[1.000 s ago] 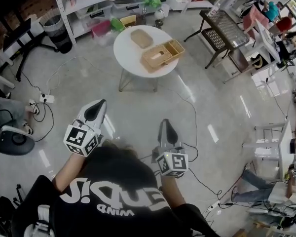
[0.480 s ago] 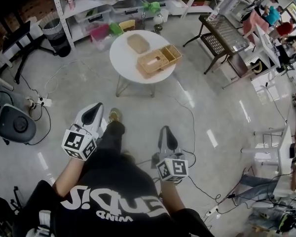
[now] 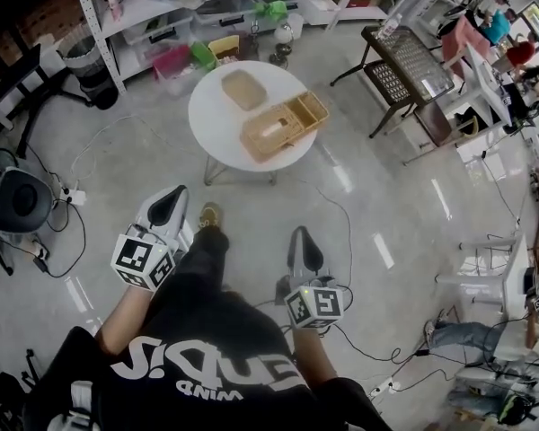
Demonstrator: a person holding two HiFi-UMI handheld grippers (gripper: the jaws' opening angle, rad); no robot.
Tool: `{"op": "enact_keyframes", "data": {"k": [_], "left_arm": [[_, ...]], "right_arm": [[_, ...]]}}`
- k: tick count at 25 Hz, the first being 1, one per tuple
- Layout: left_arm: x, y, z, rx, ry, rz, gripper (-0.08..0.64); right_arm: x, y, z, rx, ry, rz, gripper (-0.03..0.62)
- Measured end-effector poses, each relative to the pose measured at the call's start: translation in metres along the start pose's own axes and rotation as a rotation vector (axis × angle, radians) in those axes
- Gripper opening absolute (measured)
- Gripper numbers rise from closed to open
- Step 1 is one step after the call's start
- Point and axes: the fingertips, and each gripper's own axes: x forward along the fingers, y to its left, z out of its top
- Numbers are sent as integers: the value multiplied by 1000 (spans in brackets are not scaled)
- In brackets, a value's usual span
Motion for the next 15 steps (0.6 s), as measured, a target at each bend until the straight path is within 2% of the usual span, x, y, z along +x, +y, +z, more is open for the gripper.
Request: {"op": "enact_keyframes", "data": {"k": [6, 15], "left_arm": [[73, 29, 18, -25, -9, -22, 2], [150, 99, 43, -51, 2, -9, 2]], "right_arm": [[72, -23, 19, -9, 11, 15, -2], [179, -37, 47, -15, 37, 20, -2]]}}
